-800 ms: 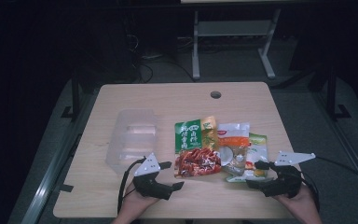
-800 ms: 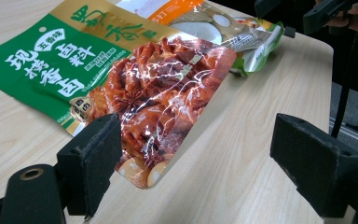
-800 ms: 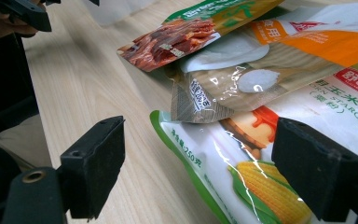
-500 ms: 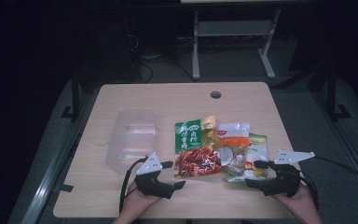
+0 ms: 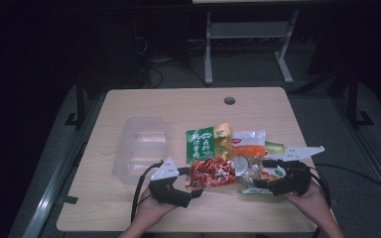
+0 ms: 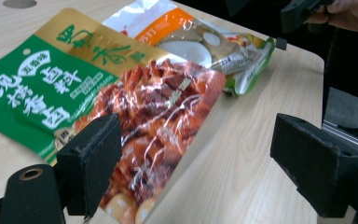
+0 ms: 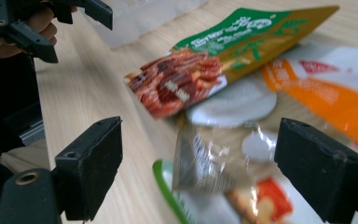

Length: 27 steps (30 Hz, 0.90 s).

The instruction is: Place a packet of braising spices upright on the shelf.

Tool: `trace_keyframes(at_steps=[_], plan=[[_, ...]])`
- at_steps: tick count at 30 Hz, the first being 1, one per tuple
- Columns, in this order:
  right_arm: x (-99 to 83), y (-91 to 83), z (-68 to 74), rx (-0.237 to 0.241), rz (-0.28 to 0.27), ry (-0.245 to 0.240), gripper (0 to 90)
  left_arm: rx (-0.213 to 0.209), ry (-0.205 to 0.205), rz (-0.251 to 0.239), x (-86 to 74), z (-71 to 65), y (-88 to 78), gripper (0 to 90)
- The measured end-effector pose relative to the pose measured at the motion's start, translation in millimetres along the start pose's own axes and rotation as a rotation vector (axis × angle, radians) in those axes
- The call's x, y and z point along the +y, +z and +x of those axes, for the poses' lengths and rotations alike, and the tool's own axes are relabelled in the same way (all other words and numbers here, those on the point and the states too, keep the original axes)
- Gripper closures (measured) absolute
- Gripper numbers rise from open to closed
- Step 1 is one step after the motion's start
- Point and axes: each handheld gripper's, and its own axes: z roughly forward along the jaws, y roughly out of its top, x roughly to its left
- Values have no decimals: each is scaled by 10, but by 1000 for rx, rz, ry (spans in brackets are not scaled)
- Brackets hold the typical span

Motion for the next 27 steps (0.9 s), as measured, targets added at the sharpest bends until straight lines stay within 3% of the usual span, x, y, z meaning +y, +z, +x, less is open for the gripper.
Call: trace_keyframes(at_steps=[3,7,12,18,23,27], plan=[[139,47,-49,7,-3,-1,143,1,-6,-1,30,25,47,160],[289,140,-138,10,9,18,141,20,16,17,57,71,134,162],[453,271,-244,25,55,31,144,22,-10,24,52,135,217,180],[777,567,-354,31,138,8,178,26,-20,26,21,202,221,228],[907,757,-450,29,194,30,188,25,-25,38,5,210,236,250],[1024,957,-615,7,240,74,193,28,-16,54,-6,200,238,266]])
